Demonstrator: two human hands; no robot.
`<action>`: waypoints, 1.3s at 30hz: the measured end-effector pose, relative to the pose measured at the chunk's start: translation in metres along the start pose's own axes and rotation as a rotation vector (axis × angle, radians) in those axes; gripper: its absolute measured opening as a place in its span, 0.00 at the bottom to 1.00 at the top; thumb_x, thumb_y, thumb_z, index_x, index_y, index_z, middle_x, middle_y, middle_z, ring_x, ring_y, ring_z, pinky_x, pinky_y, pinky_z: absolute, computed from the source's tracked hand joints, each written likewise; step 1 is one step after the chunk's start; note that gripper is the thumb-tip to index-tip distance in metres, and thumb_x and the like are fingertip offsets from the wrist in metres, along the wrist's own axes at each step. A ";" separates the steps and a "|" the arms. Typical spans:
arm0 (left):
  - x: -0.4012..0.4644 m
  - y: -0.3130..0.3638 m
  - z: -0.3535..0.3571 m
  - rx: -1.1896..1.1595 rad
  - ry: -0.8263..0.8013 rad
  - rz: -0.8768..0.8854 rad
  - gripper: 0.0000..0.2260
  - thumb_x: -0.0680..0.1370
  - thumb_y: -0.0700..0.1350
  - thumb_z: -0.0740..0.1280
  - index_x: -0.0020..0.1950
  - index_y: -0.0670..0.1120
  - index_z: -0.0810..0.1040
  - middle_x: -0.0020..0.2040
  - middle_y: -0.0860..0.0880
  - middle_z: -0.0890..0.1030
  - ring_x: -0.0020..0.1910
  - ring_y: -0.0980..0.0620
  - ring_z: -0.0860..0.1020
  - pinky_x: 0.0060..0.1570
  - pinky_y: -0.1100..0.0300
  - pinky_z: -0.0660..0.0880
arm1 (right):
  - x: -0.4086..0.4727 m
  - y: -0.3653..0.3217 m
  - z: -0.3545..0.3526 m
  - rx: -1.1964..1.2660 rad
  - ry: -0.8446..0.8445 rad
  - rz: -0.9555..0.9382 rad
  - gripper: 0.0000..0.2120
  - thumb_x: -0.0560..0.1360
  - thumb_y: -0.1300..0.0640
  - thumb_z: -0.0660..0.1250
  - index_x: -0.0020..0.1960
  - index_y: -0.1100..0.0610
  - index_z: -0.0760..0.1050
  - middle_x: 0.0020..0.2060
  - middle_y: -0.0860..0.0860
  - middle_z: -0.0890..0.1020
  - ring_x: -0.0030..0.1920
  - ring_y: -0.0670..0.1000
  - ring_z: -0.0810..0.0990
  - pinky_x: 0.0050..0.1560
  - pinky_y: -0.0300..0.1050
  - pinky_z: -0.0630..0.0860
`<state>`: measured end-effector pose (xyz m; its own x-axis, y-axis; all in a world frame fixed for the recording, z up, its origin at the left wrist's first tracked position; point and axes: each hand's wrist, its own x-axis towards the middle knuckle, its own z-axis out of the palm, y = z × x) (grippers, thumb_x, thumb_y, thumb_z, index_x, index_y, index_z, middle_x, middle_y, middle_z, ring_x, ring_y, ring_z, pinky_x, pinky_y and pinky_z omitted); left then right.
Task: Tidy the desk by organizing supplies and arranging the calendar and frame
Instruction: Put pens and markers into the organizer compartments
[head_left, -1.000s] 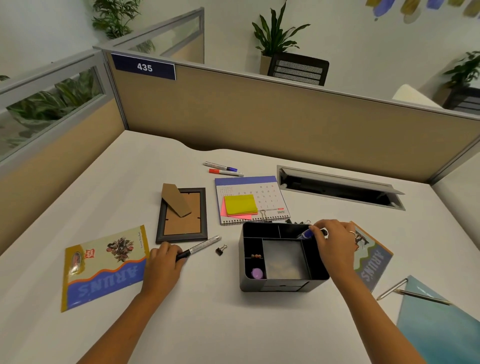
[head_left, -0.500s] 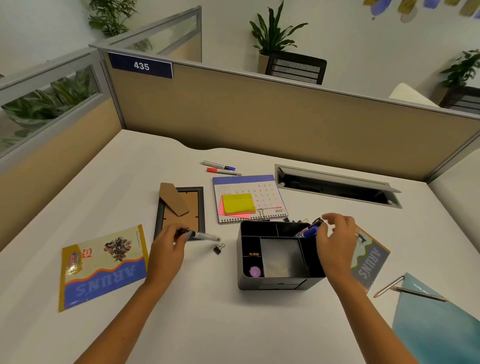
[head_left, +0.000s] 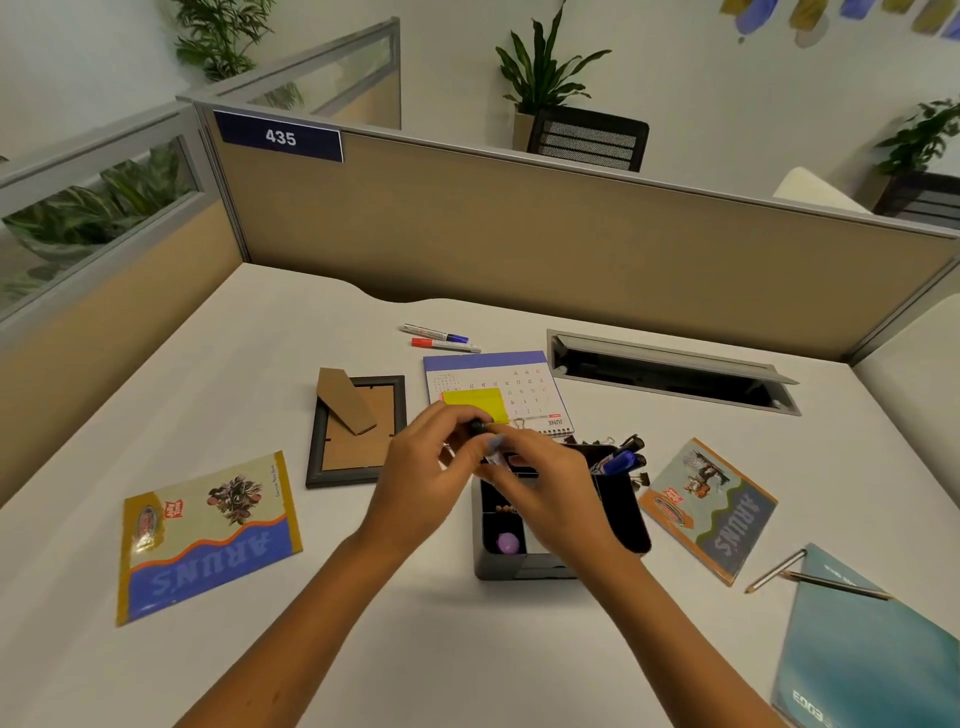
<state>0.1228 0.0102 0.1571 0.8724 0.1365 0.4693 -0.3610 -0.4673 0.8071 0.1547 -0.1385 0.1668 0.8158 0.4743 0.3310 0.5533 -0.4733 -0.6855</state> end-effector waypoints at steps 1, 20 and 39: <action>-0.001 0.002 0.002 -0.009 -0.015 0.004 0.10 0.76 0.48 0.66 0.57 0.51 0.76 0.50 0.60 0.76 0.49 0.60 0.76 0.43 0.72 0.74 | -0.001 -0.001 0.001 0.005 0.004 0.003 0.18 0.73 0.56 0.69 0.63 0.53 0.75 0.51 0.49 0.83 0.50 0.45 0.80 0.55 0.40 0.78; -0.076 -0.052 0.055 0.251 -0.491 -0.460 0.31 0.76 0.64 0.53 0.76 0.58 0.47 0.75 0.53 0.56 0.72 0.51 0.57 0.68 0.53 0.62 | 0.011 0.109 -0.060 -0.265 0.289 0.296 0.14 0.71 0.61 0.71 0.56 0.60 0.76 0.49 0.55 0.79 0.48 0.50 0.79 0.50 0.42 0.75; -0.076 -0.057 0.053 0.279 -0.541 -0.479 0.34 0.72 0.68 0.50 0.75 0.60 0.46 0.76 0.55 0.55 0.73 0.52 0.56 0.69 0.45 0.62 | 0.002 0.136 -0.051 -0.672 0.112 0.402 0.09 0.75 0.59 0.66 0.51 0.59 0.82 0.50 0.55 0.81 0.56 0.60 0.70 0.50 0.53 0.71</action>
<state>0.0948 -0.0194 0.0566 0.9779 -0.0328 -0.2066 0.1302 -0.6776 0.7238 0.2403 -0.2397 0.1073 0.9672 0.1109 0.2286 0.1663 -0.9565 -0.2397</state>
